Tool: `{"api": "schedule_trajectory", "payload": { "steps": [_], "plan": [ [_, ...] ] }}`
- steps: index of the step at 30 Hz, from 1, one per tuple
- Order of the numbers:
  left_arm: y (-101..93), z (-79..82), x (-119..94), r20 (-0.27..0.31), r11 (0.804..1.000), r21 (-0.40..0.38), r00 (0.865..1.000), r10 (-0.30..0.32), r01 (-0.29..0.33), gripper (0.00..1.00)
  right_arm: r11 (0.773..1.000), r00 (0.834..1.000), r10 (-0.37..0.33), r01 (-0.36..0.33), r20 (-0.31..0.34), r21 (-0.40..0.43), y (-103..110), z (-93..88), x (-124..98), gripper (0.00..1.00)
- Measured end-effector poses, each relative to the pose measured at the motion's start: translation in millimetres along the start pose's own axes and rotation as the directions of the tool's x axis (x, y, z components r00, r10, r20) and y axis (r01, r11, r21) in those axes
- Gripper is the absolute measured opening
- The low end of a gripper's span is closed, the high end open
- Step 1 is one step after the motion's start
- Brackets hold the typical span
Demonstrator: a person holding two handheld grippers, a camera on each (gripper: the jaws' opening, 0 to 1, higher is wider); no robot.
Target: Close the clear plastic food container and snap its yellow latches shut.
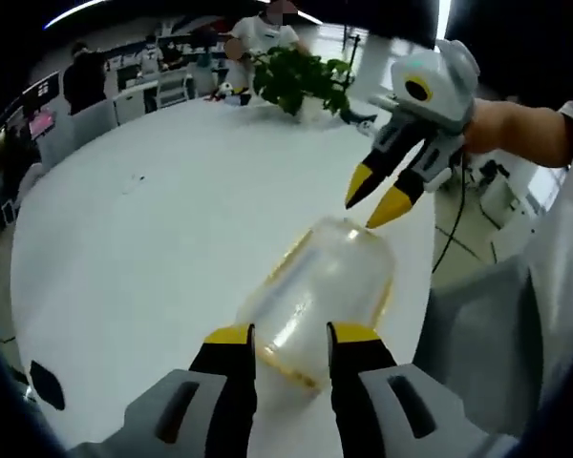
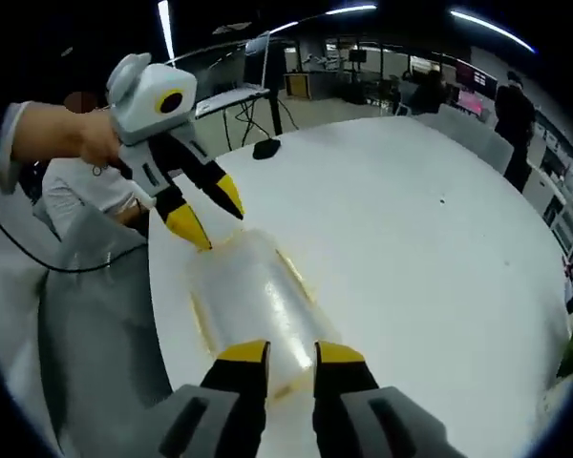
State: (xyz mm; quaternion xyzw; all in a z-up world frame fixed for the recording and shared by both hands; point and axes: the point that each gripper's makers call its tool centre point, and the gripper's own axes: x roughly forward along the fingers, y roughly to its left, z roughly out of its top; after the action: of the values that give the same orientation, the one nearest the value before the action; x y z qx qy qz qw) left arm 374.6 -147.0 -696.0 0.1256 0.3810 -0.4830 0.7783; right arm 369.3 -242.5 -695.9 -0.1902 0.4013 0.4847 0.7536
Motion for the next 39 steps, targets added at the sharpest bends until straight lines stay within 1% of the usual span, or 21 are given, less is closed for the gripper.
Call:
{"api": "schedule_trajectory", "payload": {
  "steps": [3,4,5,7,8,10,13,15,18,19,21,23,24,27,29,30,32,34,36,37,39],
  "plan": [
    [-6.3,6.9,4.4,0.006,0.999,0.033,1.0,-0.024,0.024,0.27,0.999,0.999,0.035,-0.035,-0.008,-0.013,6.4,3.1,2.7,0.14],
    [-8.5,8.4,5.8,0.004,0.998,0.06,0.999,-0.037,0.036,0.28,0.999,0.999,0.037,-0.037,-0.006,-0.016,6.7,3.9,3.1,0.13],
    [-12.4,11.9,8.3,0.012,0.992,0.11,0.998,-0.057,0.055,0.3,0.999,0.999,0.041,-0.041,-0.002,-0.025,7.1,6.0,3.9,0.13],
    [-16.2,12.2,11.1,0.001,0.987,0.143,0.998,-0.07,0.069,0.31,0.998,0.999,0.051,-0.05,0.011,-0.041,9.2,11.2,4.9,0.14],
    [-19.6,14.9,12.6,0.012,0.983,0.165,0.997,-0.082,0.079,0.31,0.997,0.998,0.053,-0.053,0.013,-0.048,9.8,12.9,5.7,0.14],
    [-25.9,17.3,16.0,0.018,0.979,0.18,0.994,-0.104,0.099,0.31,0.995,0.998,0.066,-0.064,0.016,-0.073,13.1,17.1,8.1,0.15],
    [-28.0,16.7,22.4,0.005,0.976,0.188,0.994,-0.11,0.107,0.3,0.992,0.997,0.075,-0.073,0.011,-0.106,16.7,20.2,13.4,0.16],
    [-28.7,16.1,26.2,-0.004,0.973,0.205,0.994,-0.109,0.108,0.3,0.987,0.996,0.093,-0.092,0.001,-0.129,20.5,20.7,19.2,0.15],
    [-35.6,16.2,30.7,-0.01,0.962,0.239,0.991,-0.136,0.135,0.31,0.987,0.995,0.099,-0.099,-0.003,-0.126,19.9,21.6,25.4,0.15],
    [-35.7,16.3,31.8,-0.013,0.959,0.249,0.991,-0.132,0.131,0.32,0.987,0.995,0.099,-0.098,-0.001,-0.125,19.1,22.5,26.4,0.16],
    [-36.0,15.4,34.0,-0.018,0.96,0.247,0.991,-0.135,0.135,0.32,0.987,0.995,0.098,-0.096,0.005,-0.128,18.6,24.9,28.1,0.15],
    [-37.4,15.0,36.2,-0.017,0.959,0.246,0.99,-0.14,0.14,0.32,0.985,0.995,0.101,-0.101,-0.003,-0.142,20.1,25.9,30.2,0.15],
    [-37.7,13.0,37.5,-0.028,0.957,0.253,0.99,-0.136,0.138,0.32,0.982,0.995,0.101,-0.101,-0.01,-0.161,19.6,25.7,31.8,0.15],
    [-38.7,10.3,38.4,-0.036,0.956,0.267,0.993,-0.116,0.122,0.32,0.979,0.995,0.099,-0.102,-0.025,-0.177,18.7,25.2,34.9,0.15],
    [-43.2,7.5,38.5,-0.042,0.955,0.273,0.993,-0.113,0.12,0.31,0.978,0.994,0.104,-0.108,-0.032,-0.178,19.2,24.6,38.0,0.15],
    [-48.8,6.7,38.0,-0.039,0.947,0.292,0.991,-0.128,0.133,0.32,0.978,0.994,0.103,-0.108,-0.035,-0.178,18.8,24.4,39.4,0.15],
    [-53.1,4.0,38.4,-0.047,0.944,0.302,0.991,-0.126,0.135,0.32,0.976,0.994,0.1,-0.107,-0.048,-0.191,18.2,22.6,41.6,0.15],
    [-56.9,2.2,39.1,-0.052,0.941,0.308,0.99,-0.13,0.14,0.34,0.975,0.994,0.1,-0.108,-0.053,-0.192,17.7,22.4,43.7,0.16],
    [-59.5,2.6,38.9,-0.046,0.94,0.312,0.99,-0.131,0.139,0.35,0.973,0.993,0.104,-0.112,-0.05,-0.2,18.1,23.4,44.6,0.17],
    [-59.8,2.3,39.1,-0.048,0.937,0.326,0.992,-0.12,0.129,0.36,0.973,0.994,0.102,-0.11,-0.05,-0.202,17.4,24.3,45.5,0.18],
    [-57.3,-0.2,39.8,-0.064,0.926,0.361,0.994,-0.091,0.108,0.43,0.973,0.994,0.098,-0.106,-0.049,-0.207,16.4,25.8,46.4,0.22]
  ]
}}
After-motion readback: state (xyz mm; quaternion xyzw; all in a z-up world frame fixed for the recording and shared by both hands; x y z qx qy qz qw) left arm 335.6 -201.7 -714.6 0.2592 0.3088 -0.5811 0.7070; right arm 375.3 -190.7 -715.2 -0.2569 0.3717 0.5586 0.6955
